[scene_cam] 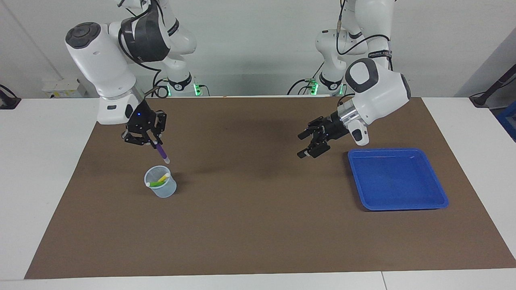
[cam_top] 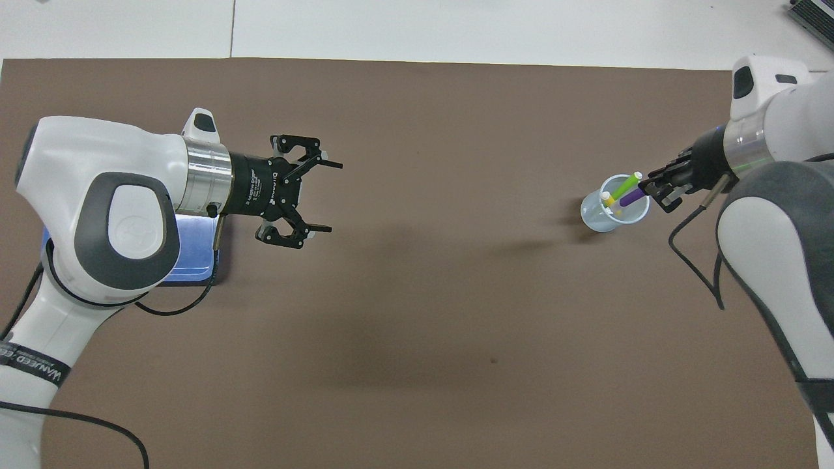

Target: Transfer and insert pens with both arms

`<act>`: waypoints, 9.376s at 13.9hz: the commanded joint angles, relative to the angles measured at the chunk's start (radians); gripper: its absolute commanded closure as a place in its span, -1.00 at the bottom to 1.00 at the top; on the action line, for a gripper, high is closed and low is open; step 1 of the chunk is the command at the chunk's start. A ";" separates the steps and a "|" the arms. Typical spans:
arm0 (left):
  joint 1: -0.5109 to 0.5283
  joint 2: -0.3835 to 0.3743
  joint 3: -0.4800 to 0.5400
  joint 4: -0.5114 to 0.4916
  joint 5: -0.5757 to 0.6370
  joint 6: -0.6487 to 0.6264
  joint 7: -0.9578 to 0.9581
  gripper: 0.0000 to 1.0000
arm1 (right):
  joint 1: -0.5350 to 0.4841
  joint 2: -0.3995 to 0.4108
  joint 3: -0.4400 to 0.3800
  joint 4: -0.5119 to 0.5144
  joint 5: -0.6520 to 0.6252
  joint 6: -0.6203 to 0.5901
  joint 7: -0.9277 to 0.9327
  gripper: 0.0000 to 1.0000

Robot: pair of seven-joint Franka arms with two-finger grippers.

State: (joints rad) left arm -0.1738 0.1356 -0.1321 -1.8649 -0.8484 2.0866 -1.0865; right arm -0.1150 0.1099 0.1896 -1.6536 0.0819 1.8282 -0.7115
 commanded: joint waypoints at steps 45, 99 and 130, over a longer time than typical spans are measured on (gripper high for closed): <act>0.154 -0.332 0.015 0.015 0.879 -0.355 0.893 -1.00 | -0.055 -0.203 0.008 -0.179 -0.014 -0.033 0.125 -1.00; 0.232 -0.341 0.074 0.027 0.879 -0.398 1.103 -1.00 | -0.095 -0.342 -0.013 -0.104 -0.025 -0.345 0.670 -1.00; 0.232 -0.341 0.074 0.027 0.879 -0.398 1.103 -1.00 | 0.067 -0.325 -0.189 -0.138 -0.025 -0.186 0.673 -1.00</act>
State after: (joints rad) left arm 0.0667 -0.1973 -0.0627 -1.8381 0.0147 1.7058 0.0170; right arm -0.1107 -0.2197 0.0745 -1.7743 0.0554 1.6026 -0.0569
